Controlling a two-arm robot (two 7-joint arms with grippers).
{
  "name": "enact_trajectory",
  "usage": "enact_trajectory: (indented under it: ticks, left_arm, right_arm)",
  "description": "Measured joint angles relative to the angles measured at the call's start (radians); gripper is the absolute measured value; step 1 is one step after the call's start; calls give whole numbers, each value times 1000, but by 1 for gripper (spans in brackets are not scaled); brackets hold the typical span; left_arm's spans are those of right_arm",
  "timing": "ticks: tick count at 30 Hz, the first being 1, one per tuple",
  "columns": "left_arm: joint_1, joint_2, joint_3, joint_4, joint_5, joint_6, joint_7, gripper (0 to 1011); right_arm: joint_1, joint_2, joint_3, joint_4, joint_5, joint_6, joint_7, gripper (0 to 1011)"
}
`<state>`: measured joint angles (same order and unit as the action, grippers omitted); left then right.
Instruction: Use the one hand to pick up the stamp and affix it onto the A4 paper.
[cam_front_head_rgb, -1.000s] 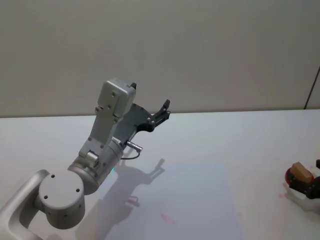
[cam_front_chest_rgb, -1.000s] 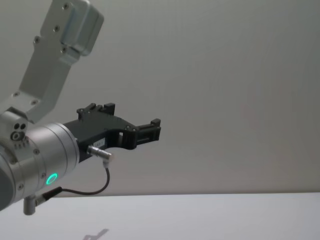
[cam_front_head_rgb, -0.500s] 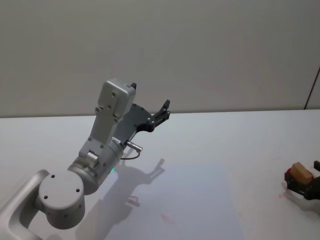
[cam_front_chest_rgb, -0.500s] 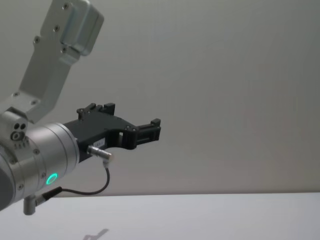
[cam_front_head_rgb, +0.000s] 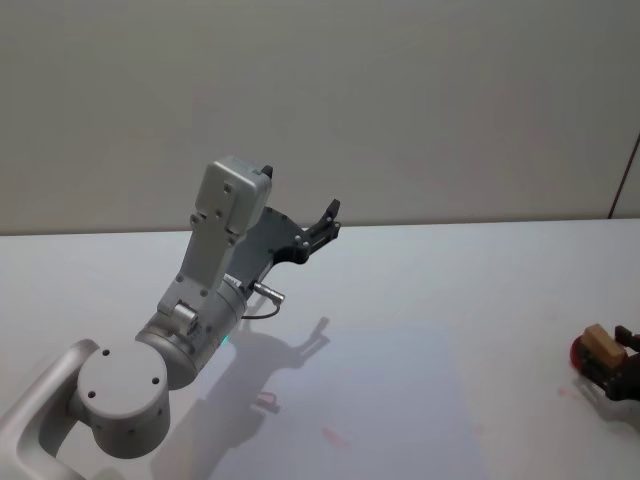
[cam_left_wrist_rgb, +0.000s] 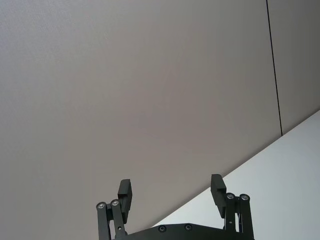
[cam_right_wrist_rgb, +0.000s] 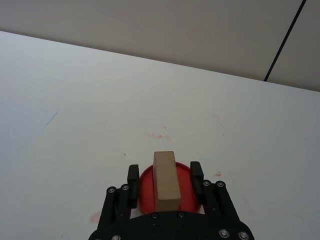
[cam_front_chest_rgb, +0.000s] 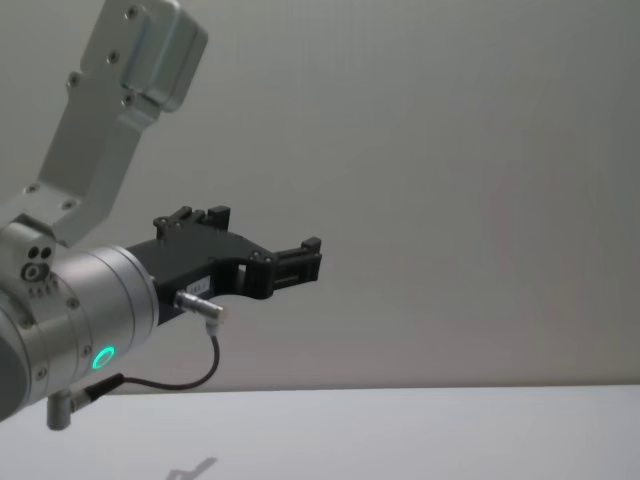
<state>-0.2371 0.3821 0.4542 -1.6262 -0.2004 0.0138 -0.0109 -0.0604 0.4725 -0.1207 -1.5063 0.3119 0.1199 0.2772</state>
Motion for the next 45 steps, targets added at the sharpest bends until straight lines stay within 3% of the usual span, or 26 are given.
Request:
enact_trajectory:
  ticks: [13,26,45]
  left_arm:
    - [0,0,0,0,0,0,0,1001]
    - [0,0,0,0,0,0,0,1001]
    - [0,0,0,0,0,0,0,1001]
  right_arm:
    - [2,-2,1,4,-2,2,-7,235]
    - [-1,-2,5,-2,5,-7,-10,220]
    - [-9,2,16,-94,73,-33,18,220]
